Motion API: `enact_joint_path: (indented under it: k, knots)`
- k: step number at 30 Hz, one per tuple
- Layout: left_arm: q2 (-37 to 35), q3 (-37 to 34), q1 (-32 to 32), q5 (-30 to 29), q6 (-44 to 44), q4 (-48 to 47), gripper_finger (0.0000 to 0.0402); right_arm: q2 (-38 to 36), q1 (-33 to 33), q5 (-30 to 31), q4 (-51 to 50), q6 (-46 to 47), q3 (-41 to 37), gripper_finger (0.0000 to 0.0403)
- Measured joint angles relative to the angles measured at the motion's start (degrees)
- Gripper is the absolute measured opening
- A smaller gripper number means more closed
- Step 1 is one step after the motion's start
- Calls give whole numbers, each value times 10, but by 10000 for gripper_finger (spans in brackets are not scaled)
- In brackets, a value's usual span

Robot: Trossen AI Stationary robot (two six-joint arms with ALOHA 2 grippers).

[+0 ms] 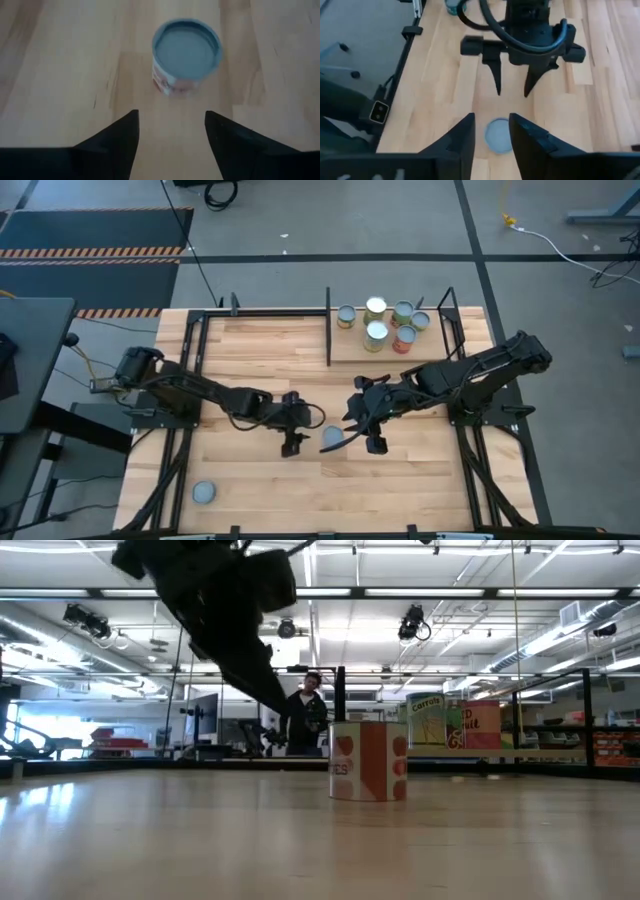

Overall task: Pick and place cans onto a shelf
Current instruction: Put the red/white can on the shelf

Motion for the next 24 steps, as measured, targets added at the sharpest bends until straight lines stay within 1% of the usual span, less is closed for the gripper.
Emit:
enact_joint_path:
  k: [3, 5, 12, 15, 17, 21, 24]
  knots:
    - [-16, 23, -12, -3, -11, -55, 229, 11, -4, 12, 1, -16, 0, 139]
    - [-32, 24, -22, -12, -24, -83, 229, 22, -4, 13, 14, -30, 0, 149]
    - [-78, 19, -44, -57, -78, -119, 229, 57, 11, -7, 55, -65, 0, 184]
    - [-89, 19, -44, -69, -104, -131, 233, 67, 20, -8, 64, -96, 0, 203]
    - [-97, 19, -42, -80, -113, -149, 239, 75, 25, -20, 64, -126, 0, 218]
    - [-104, 19, -36, -82, -119, -159, 243, 92, 40, -33, 61, -171, 0, 241]
    - [-104, 19, -31, -82, -122, -161, 238, 108, 54, -34, 63, -211, 0, 245]
